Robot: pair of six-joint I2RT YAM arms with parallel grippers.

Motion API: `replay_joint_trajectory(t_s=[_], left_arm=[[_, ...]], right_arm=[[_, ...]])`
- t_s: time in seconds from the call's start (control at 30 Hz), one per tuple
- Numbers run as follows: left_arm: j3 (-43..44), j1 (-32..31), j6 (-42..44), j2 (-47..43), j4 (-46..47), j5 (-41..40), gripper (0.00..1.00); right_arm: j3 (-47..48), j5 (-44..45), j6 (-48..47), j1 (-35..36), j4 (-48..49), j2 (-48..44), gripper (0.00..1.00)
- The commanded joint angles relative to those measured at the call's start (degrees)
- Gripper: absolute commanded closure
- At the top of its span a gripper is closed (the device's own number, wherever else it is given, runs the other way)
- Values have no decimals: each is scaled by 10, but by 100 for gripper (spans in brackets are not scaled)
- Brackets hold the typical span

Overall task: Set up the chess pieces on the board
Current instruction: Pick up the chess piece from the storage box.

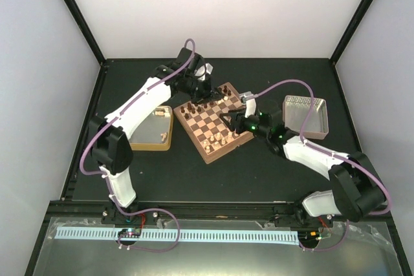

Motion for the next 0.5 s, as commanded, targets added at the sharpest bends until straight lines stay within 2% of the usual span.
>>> replay_joint_trajectory(t_s=[0.0,0.33,0.47], left_arm=[[-2,1,-66,-38,51,46,91],[-24,0,-106,-66,92,70,90],[-26,0,-110,-69,97,73,90]], right_arm=[[-8,15,-18,8,117,-10,47],[-9,55,-28,21,239,40,47],[3,75,-40,27,265,57,51]])
